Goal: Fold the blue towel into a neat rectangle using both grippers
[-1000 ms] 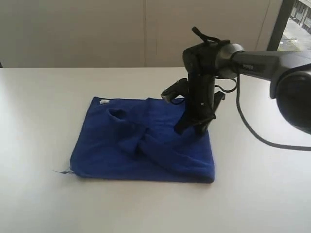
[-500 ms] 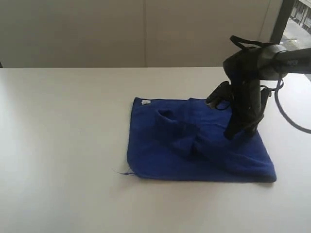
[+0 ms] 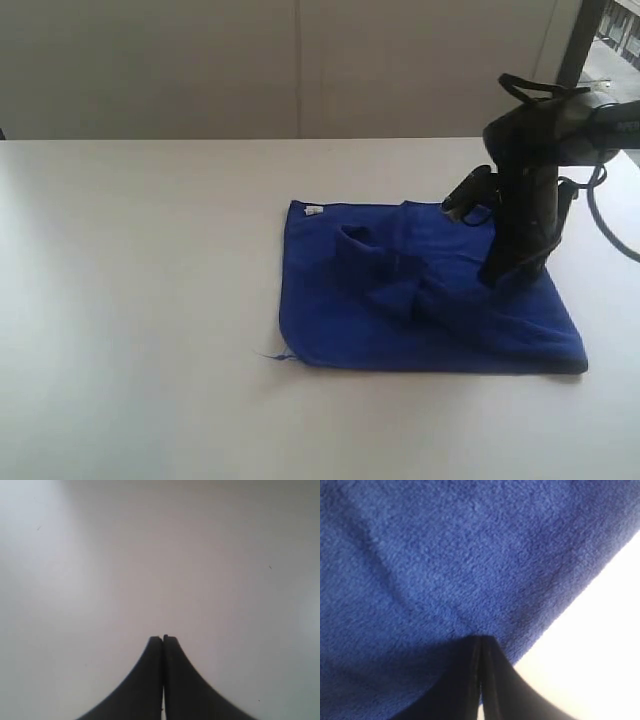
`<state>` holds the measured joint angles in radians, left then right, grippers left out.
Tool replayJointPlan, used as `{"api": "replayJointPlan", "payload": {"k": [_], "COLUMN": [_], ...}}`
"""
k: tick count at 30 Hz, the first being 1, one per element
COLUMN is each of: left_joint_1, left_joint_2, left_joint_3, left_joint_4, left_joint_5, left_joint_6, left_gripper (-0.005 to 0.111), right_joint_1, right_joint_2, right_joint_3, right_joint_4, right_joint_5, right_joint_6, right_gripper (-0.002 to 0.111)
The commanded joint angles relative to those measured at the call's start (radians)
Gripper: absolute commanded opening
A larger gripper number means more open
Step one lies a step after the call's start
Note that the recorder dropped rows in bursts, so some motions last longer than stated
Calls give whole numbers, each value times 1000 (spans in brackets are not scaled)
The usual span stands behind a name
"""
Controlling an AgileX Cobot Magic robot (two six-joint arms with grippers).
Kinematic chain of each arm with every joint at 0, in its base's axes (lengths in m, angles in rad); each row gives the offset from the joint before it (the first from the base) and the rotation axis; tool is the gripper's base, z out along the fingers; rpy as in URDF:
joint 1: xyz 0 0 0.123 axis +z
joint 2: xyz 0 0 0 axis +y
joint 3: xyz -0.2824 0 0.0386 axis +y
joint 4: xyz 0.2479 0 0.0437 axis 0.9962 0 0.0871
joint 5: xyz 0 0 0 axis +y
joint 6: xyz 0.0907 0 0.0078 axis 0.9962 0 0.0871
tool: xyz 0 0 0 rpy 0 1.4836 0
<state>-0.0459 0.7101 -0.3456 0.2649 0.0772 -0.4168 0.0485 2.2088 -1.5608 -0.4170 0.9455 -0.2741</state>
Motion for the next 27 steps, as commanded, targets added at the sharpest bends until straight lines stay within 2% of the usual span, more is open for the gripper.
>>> {"api": "replayJointPlan", "payload": {"k": [1, 9, 15, 20, 27], "left_joint_1": [4, 4, 4, 4, 4], "left_joint_2": [0, 0, 0, 0, 0], "left_joint_3": [-6, -6, -6, -6, -6], "left_joint_4": [5, 5, 5, 5, 5], "left_joint_5": [-1, -1, -1, -1, -1], "left_joint_6": [-6, -6, -6, -6, -6], "left_gripper": [0, 0, 0, 0, 0], "right_joint_1": [-9, -9, -9, -9, -9], "right_joint_2": [-28, -173, -387, -582, -805], "right_joint_3": [21, 21, 50, 136, 314], "right_joint_4": [48, 182, 382, 589, 633], "right_joint_5": [-29, -87, -143, -201, -212], "right_joint_6": [9, 5, -17, -115, -128], "right_gripper": [0, 0, 0, 0, 0]}}
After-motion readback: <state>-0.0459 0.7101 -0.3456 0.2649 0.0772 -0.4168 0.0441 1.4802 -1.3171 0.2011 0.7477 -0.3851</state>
